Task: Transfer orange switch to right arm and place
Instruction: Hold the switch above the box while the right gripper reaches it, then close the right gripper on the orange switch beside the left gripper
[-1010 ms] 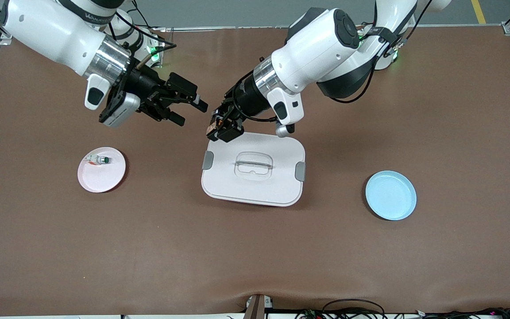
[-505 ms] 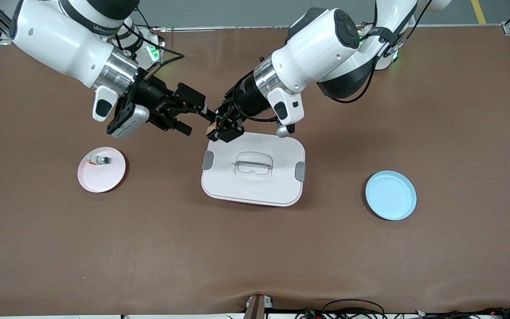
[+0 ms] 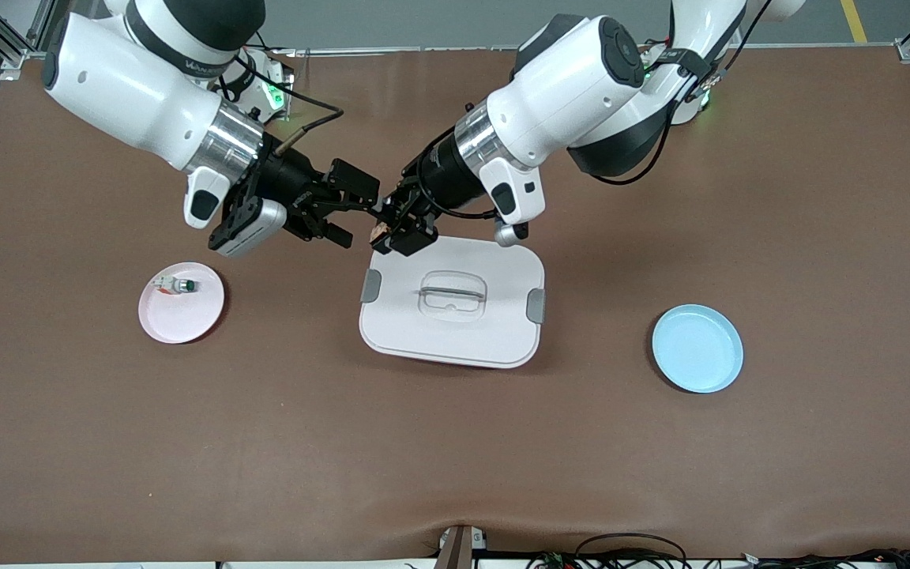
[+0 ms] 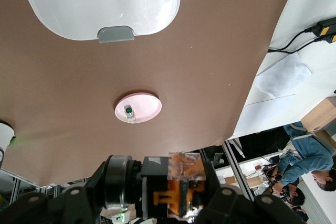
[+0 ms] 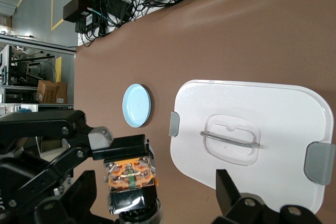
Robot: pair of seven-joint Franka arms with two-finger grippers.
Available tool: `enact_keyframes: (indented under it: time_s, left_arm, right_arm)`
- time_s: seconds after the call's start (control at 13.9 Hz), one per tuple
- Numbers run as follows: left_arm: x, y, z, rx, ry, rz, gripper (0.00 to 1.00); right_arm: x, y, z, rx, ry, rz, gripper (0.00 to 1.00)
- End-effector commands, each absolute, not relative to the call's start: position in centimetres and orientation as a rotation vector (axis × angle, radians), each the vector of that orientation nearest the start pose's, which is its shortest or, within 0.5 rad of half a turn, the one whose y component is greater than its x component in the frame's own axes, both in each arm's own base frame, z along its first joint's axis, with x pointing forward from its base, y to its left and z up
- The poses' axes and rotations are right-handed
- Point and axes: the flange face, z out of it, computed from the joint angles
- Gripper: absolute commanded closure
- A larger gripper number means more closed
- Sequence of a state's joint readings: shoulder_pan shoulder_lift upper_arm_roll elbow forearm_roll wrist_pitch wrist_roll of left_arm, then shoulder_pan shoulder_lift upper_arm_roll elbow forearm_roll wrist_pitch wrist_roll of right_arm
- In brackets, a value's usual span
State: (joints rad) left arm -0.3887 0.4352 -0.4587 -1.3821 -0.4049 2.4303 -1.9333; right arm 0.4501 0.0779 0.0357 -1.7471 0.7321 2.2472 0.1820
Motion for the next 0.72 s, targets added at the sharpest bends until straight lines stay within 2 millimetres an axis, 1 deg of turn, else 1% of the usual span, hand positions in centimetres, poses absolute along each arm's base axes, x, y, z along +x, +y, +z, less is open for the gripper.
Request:
enact_keyframes:
  time_s: [0.0,0.29,0.36,0.43,0.65]
  left_arm:
    - [53.1,-49.4,56.9,1.79,1.554,-0.482,0.73]
    - [53.0,-49.5,56.9,1.791,1.552,-0.482,0.73]
    - [53.0,-49.5,56.9,1.791,1.552,-0.482,0.73]
    - [53.0,-49.5,56.9,1.79,1.554,-0.483,0.73]
    - [53.0,-49.5,56.9,1.791,1.552,-0.482,0.73]
  right_arm:
    - [54.4,31.9,57.3,-2.383,0.061,-0.208,0.0]
    - [54.6,32.5,57.1,-2.39,0.057,-0.228,0.0]
    - [54.6,32.6,57.6,-2.402,0.039,-0.25,0.0]
    - [54.8,32.7,57.3,-2.407,0.037,-0.249,0.0]
    - [55.1,33.1,57.5,-2.403,0.032,-0.256,0.0]
